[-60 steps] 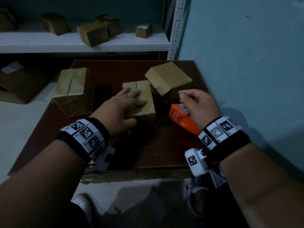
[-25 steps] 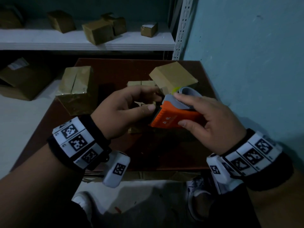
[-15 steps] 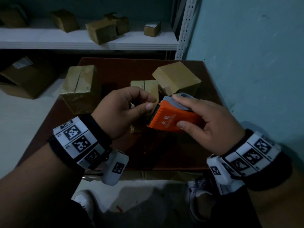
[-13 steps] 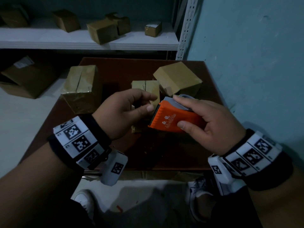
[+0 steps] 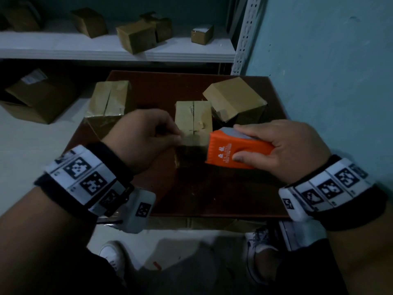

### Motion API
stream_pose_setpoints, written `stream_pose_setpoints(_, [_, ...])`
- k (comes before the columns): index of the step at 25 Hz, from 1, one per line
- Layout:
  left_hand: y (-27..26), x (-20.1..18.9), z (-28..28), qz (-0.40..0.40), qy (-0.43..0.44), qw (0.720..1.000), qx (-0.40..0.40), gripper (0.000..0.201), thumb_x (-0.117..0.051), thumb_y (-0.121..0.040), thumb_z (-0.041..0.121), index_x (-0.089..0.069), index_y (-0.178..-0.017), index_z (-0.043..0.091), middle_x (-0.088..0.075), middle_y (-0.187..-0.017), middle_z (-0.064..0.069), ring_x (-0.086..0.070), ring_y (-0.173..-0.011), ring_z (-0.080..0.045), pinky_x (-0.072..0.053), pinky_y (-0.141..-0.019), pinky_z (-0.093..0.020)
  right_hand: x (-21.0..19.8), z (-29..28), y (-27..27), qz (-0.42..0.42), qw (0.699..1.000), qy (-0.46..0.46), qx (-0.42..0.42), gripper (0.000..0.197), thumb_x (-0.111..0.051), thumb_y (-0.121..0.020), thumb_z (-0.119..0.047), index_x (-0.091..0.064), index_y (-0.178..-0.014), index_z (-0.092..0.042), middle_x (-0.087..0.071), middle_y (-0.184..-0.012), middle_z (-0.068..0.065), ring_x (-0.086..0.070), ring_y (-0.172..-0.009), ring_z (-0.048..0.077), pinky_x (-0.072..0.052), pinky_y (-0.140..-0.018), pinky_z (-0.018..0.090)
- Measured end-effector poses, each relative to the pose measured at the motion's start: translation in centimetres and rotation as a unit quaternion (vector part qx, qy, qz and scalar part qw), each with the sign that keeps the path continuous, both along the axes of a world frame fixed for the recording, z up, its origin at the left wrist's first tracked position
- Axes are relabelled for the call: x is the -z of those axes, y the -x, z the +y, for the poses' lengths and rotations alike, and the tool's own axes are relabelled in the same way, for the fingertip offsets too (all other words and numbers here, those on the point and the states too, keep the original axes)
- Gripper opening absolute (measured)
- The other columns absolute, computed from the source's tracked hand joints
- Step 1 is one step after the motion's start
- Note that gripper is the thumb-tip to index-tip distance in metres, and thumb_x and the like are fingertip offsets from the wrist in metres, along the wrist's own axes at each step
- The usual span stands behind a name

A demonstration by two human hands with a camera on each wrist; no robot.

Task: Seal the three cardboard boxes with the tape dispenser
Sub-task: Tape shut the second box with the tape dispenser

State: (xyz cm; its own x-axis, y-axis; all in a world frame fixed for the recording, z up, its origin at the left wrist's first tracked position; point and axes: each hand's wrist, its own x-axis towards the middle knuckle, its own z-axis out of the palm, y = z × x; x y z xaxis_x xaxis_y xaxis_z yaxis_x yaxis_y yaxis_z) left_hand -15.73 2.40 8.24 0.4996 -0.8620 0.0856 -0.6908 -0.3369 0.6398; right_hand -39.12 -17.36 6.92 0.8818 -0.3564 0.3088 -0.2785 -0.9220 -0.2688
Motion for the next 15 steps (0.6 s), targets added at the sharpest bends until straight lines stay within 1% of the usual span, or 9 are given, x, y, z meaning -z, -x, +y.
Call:
stream_pose_setpoints(2, [-1.3,-0.3,0.9,0.012,-0.018,0.999,-0.036,0.010,-0.077,-0.091,0.031,-0.070,-0.087,0.036,-0.068,-0.085,0.015,-0.064,-0.080,0.000,-0.040,-0.064,-0.015,-0.3,-0.8,0.9,-0.002,0.999,-0.014,0.036,0.072,-0.056,-0.081,-0.080,-0.067,-0.138,-0.036,-0.076,-0.117,-0.005,-0.069,-0.099,0.015,-0.049,-0.085,0.030])
stream_pose_setpoints(3, [-1.6,-0.3,1.3,0.024,-0.027,0.999,-0.039,0.007,-0.078,-0.089,0.034,-0.072,-0.087,0.034,-0.070,-0.083,0.013,-0.065,-0.078,0.001,-0.041,-0.062,-0.014,-0.2,-1.0,1.2,-0.001,0.999,-0.024,0.047,0.073,-0.056,-0.080,-0.081,-0.067,-0.137,-0.037,-0.077,-0.117,-0.005,-0.070,-0.099,0.016,-0.050,-0.086,0.032])
stream_pose_setpoints(4, [-1.5,-0.2,1.4,0.033,-0.033,0.998,-0.039,0.009,-0.080,-0.086,0.039,-0.073,-0.087,0.033,-0.071,-0.082,0.012,-0.065,-0.078,0.002,-0.043,-0.062,-0.014,0.0,-1.0,1.4,0.006,0.998,-0.030,0.053,0.075,-0.055,-0.079,-0.083,-0.067,-0.137,-0.038,-0.076,-0.118,-0.005,-0.070,-0.099,0.016,-0.052,-0.086,0.033])
stream_pose_setpoints(6, [-1.2,0.5,1.3,0.035,-0.041,0.998,-0.044,0.020,-0.083,-0.079,0.046,-0.073,-0.086,0.030,-0.071,-0.083,0.010,-0.066,-0.078,-0.003,-0.049,-0.065,-0.021,0.5,-0.8,1.2,0.028,0.998,-0.031,0.057,0.077,-0.052,-0.078,-0.085,-0.065,-0.139,-0.040,-0.076,-0.120,-0.006,-0.070,-0.101,0.016,-0.053,-0.088,0.034])
stream_pose_setpoints(7, [-1.1,0.8,1.1,0.026,-0.045,0.997,-0.055,0.022,-0.084,-0.078,0.046,-0.073,-0.086,0.029,-0.071,-0.084,0.010,-0.065,-0.080,-0.005,-0.050,-0.066,-0.024,0.8,-0.8,1.0,0.036,0.997,-0.026,0.058,0.078,-0.050,-0.078,-0.086,-0.065,-0.139,-0.040,-0.076,-0.120,-0.006,-0.070,-0.102,0.017,-0.051,-0.087,0.033])
stream_pose_setpoints(9, [-1.0,1.2,0.6,0.005,-0.049,0.996,-0.073,0.021,-0.084,-0.078,0.045,-0.072,-0.084,0.029,-0.070,-0.086,0.011,-0.063,-0.084,-0.005,-0.051,-0.068,-0.026,1.1,-1.0,0.7,0.043,0.997,-0.016,0.062,0.079,-0.049,-0.078,-0.087,-0.065,-0.139,-0.039,-0.076,-0.121,-0.006,-0.069,-0.104,0.018,-0.049,-0.087,0.033])
stream_pose_setpoints(12, [-1.3,1.8,0.1,-0.007,-0.048,0.995,-0.084,0.022,-0.085,-0.078,0.046,-0.072,-0.081,0.029,-0.070,-0.085,0.012,-0.063,-0.084,-0.004,-0.053,-0.070,-0.027,1.3,-1.2,0.5,0.049,0.996,-0.009,0.070,0.080,-0.048,-0.079,-0.087,-0.065,-0.140,-0.039,-0.075,-0.124,-0.005,-0.069,-0.107,0.019,-0.047,-0.088,0.032])
stream_pose_setpoints(15, [-1.1,2.3,-0.5,-0.015,-0.052,0.995,-0.084,0.022,-0.084,-0.080,0.046,-0.072,-0.082,0.029,-0.069,-0.083,0.011,-0.063,-0.082,-0.005,-0.053,-0.068,-0.028,1.6,-1.3,0.3,0.058,0.995,-0.012,0.079,0.078,-0.052,-0.082,-0.087,-0.064,-0.141,-0.038,-0.075,-0.123,-0.003,-0.068,-0.108,0.021,-0.045,-0.088,0.033])
